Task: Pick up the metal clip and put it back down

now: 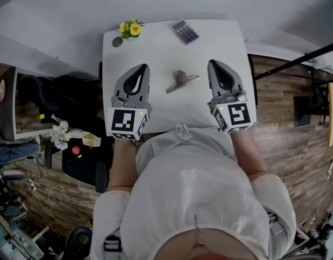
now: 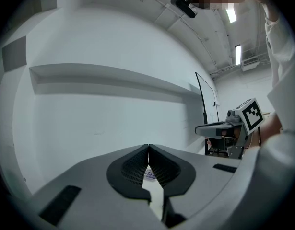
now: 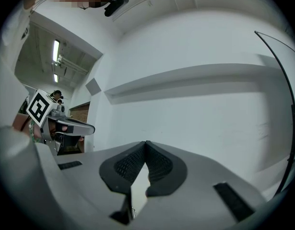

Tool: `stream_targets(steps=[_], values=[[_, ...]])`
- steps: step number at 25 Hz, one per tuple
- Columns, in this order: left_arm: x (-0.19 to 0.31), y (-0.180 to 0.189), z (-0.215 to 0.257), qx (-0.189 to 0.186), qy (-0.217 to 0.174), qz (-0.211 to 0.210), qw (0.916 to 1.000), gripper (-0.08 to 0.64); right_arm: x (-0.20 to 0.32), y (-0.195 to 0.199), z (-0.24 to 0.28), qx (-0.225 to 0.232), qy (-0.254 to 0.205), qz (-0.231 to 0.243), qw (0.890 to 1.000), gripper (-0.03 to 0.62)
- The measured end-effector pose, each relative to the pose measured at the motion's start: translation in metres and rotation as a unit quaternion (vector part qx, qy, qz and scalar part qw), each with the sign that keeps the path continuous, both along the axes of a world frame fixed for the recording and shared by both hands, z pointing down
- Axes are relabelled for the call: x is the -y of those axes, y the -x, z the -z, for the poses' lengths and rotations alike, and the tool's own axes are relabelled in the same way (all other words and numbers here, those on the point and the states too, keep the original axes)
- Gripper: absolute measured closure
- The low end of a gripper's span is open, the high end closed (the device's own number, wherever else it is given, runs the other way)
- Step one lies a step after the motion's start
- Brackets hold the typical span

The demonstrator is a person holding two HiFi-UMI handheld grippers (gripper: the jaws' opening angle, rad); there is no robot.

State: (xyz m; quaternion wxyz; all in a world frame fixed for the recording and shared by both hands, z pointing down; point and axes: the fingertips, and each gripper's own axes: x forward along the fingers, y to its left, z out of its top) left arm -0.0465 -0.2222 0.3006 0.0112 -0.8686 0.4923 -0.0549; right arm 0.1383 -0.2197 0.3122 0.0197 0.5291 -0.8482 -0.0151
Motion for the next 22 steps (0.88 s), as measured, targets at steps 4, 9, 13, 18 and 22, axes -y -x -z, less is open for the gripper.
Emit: stream_targets(steps=[4, 9, 13, 18, 22], values=[[0.003, -0.001, 0.0, 0.0, 0.002, 0.001, 1.0, 0.541, 0.003, 0.0, 0.0, 0.005, 0.004, 0.002, 1.0, 0.592], [0.006, -0.001, -0.002, -0.002, 0.004, 0.001, 1.0, 0.541, 0.006, 0.0, -0.004, 0.004, 0.008, 0.001, 1.0, 0.592], [0.008, 0.0, -0.002, -0.001, 0.004, 0.0, 1.0, 0.541, 0.008, 0.003, -0.005, 0.004, 0.01, 0.001, 1.0, 0.592], [0.012, 0.005, -0.006, -0.001, 0.008, 0.004, 1.0, 0.541, 0.012, 0.008, -0.011, 0.002, 0.016, 0.003, 1.0, 0.592], [0.017, 0.006, -0.008, -0.001, 0.009, 0.005, 0.9999, 0.541, 0.017, 0.008, -0.014, 0.002, 0.019, 0.001, 1.0, 0.592]])
